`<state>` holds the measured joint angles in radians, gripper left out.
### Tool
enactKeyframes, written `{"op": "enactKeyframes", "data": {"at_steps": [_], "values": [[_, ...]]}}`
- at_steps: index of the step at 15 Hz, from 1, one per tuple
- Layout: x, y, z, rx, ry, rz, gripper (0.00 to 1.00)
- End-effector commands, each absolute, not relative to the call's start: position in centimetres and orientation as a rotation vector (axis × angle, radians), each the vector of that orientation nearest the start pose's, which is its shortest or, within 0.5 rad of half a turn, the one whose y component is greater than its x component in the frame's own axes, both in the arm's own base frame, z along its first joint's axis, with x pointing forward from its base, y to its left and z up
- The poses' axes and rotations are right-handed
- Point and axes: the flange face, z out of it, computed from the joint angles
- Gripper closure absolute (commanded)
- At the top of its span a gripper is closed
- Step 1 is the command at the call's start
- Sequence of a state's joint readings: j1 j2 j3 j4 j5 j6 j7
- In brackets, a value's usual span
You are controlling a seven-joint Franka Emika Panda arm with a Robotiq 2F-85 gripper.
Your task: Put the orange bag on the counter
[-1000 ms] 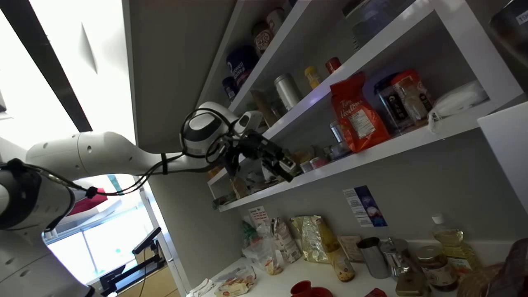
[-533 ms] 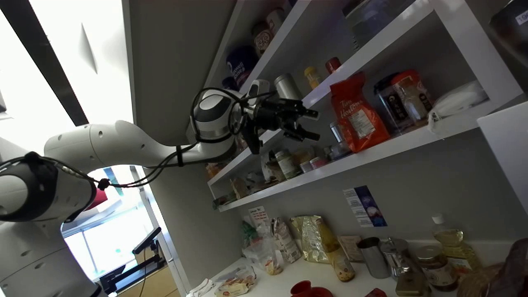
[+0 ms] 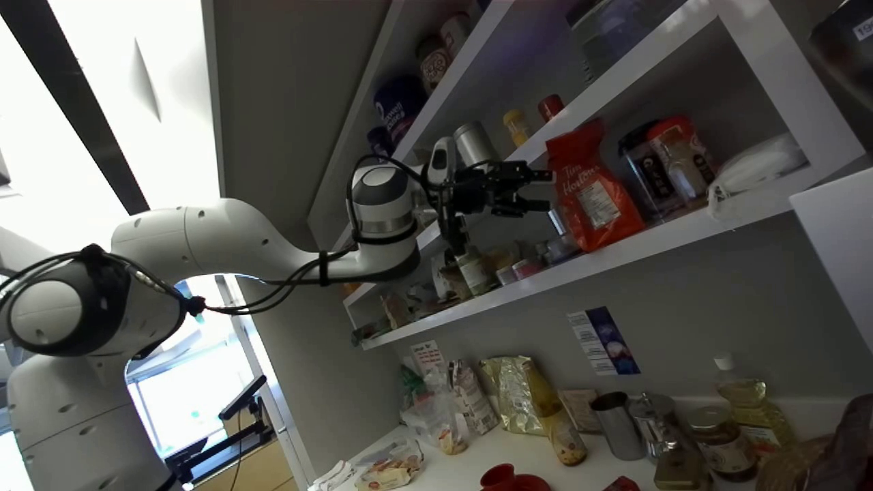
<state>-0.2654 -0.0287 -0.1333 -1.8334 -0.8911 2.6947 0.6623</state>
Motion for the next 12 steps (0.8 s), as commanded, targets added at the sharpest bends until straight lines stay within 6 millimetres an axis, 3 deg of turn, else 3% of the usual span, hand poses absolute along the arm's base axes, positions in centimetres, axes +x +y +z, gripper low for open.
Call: {"op": "enactKeyframes", "data": {"at_steps": [1, 6, 12], "values": [[59.0, -20.6, 62.2, 2.264, -0.48, 1.256, 0.0], [60.1, -22.1, 61.5, 2.291, -0.496, 1.314, 0.0], [61.8, -21.6, 61.0, 2.376, -0.513, 1.426, 0.0]]}}
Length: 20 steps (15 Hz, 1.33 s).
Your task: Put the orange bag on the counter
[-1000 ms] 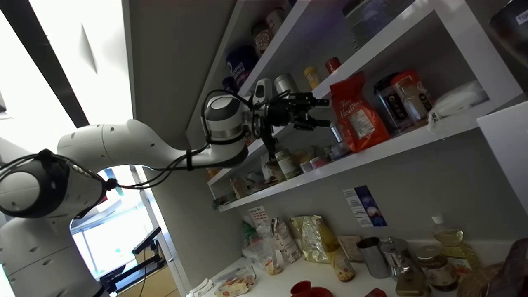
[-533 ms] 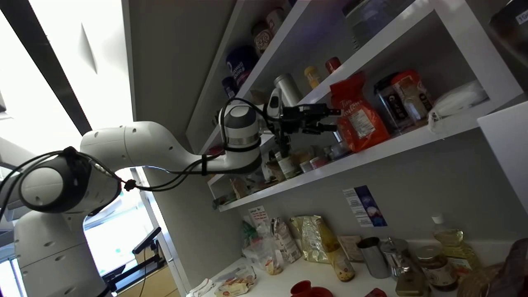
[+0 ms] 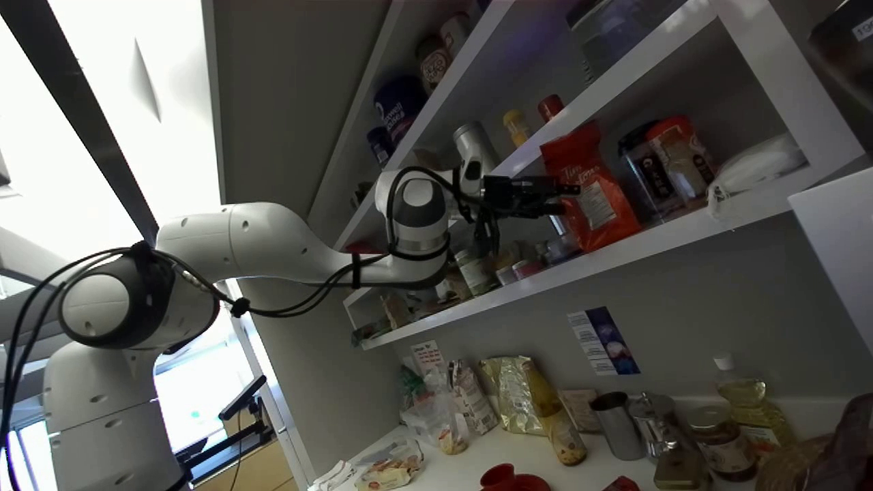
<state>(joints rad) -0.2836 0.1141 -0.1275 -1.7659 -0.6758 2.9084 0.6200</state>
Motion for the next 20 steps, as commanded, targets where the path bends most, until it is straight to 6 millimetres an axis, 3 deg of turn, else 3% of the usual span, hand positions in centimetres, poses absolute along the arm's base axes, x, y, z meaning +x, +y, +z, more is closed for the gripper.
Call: {"op": "enactKeyframes", "data": {"at_steps": [1, 7, 12, 18, 19, 20], "values": [[62.0, -21.3, 61.0, -2.911, 0.623, -1.745, 0.0], [62.5, -20.2, 61.5, -2.897, 0.58, -1.727, 0.0], [63.2, -21.0, 60.9, -2.917, 0.597, -1.708, 0.0], [65.7, -21.9, 59.6, -2.928, 0.603, -1.681, 0.0], [66.1, -21.8, 59.4, -2.928, 0.594, -1.681, 0.25], [66.5, -21.7, 59.2, -2.932, 0.588, -1.679, 0.26]]}}
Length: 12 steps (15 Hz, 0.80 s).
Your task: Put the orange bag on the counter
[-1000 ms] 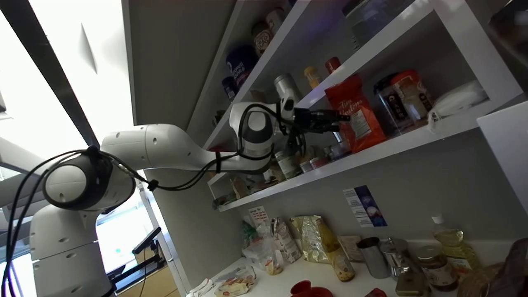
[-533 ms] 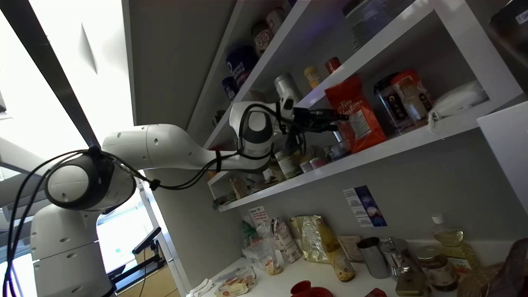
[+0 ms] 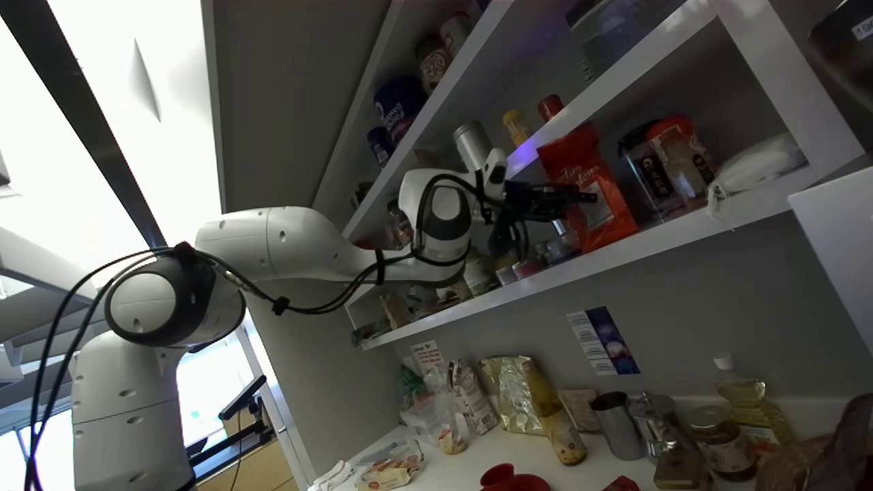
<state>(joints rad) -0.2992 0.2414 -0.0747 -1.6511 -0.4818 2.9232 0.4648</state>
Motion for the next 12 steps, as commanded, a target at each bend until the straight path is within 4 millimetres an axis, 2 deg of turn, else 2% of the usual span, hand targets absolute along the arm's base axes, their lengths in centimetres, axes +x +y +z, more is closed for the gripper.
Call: {"op": "enactKeyframes", "data": {"at_steps": [1, 5, 9, 10, 12], "values": [[66.8, -21.6, 59.1, -2.932, 0.583, -1.678, 0.33], [67.5, -21.1, 58.9, -2.943, 0.557, -1.677, 0.63], [67.2, -20.2, 59.3, -2.953, 0.553, -1.676, 0.94], [67.1, -20.1, 59.5, -2.959, 0.56, -1.681, 0.98], [66.6, -19.6, 59.9, -2.986, 0.579, -1.674, 1.0]]}}
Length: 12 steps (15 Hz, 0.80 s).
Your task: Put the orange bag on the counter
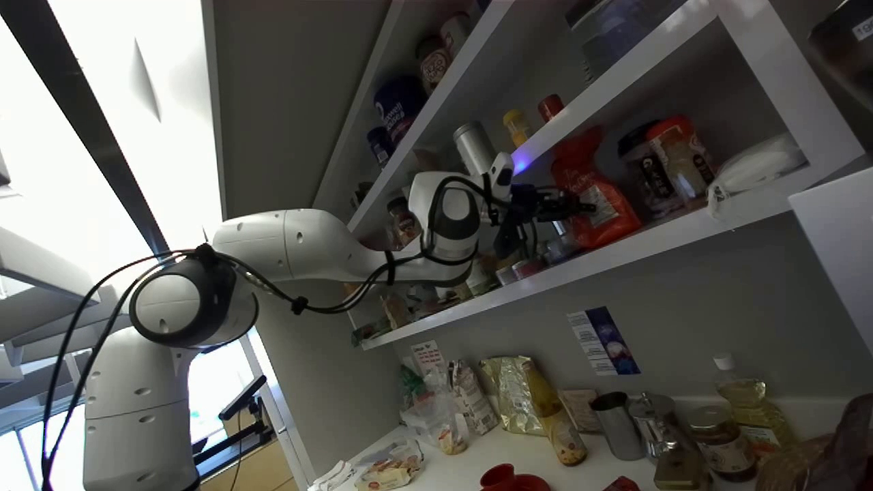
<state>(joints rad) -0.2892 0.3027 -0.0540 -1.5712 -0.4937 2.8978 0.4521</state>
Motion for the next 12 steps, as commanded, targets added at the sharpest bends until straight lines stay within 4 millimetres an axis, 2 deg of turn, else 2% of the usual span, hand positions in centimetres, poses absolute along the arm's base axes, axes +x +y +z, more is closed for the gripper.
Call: {"op": "enactKeyframes", "data": {"at_steps": [1, 4, 6, 10, 12], "values": [[66.3, -19.3, 60.1, -3.005, 0.588, -1.664, 1.0], [64.6, -17.2, 60.5, -3.108, 0.637, -1.554, 0.99], [62.8, -14.9, 61.0, -3.182, 0.677, -1.476, 0.98], [57.6, -8.9, 62.6, -3.346, 0.832, -1.343, 0.99], [55.0, -5.2, 63.1, -3.41, 0.862, -1.246, 0.99]]}}
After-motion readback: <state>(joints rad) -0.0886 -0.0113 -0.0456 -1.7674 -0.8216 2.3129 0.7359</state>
